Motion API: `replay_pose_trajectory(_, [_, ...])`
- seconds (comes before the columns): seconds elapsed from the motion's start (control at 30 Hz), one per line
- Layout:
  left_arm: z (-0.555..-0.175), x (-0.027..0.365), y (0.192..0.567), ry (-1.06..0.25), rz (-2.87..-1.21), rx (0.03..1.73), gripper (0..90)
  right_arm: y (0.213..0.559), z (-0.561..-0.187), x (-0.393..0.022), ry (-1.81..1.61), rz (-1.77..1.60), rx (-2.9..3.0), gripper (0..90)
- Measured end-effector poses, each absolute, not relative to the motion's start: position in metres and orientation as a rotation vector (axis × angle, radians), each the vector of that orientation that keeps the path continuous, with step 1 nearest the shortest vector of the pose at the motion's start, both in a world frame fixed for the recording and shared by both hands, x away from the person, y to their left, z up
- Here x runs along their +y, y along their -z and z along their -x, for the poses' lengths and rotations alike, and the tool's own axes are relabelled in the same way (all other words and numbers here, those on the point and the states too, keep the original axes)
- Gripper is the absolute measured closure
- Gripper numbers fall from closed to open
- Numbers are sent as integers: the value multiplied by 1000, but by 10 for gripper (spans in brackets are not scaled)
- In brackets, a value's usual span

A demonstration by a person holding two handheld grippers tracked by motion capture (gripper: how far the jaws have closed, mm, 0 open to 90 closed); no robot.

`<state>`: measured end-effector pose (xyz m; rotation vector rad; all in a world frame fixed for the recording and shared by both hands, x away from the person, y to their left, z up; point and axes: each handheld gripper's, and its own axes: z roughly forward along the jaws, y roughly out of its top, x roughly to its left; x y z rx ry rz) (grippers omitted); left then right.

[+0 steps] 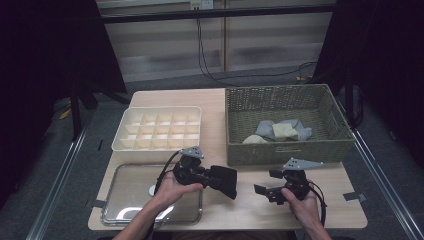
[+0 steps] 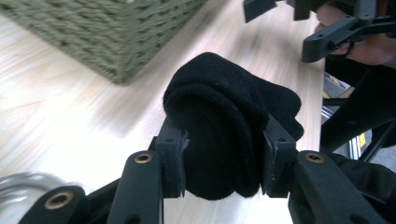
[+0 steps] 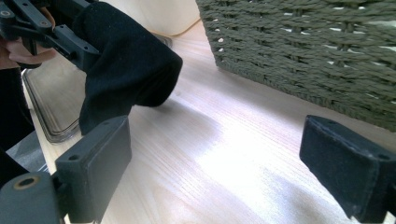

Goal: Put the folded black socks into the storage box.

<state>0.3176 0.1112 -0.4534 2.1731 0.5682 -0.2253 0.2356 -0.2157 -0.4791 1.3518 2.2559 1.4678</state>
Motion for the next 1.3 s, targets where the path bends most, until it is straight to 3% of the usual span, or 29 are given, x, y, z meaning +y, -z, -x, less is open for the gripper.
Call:
replay_pose_trajectory(0.53, [-334, 149, 428, 137, -2225, 611, 594, 480, -235, -216, -1449, -1345, 2233, 75])
replay_pose_trajectory(1.3, [-356, 193, 401, 19, -2170, 707, 594, 479, -235, -215, -1433, -1339, 2247, 74])
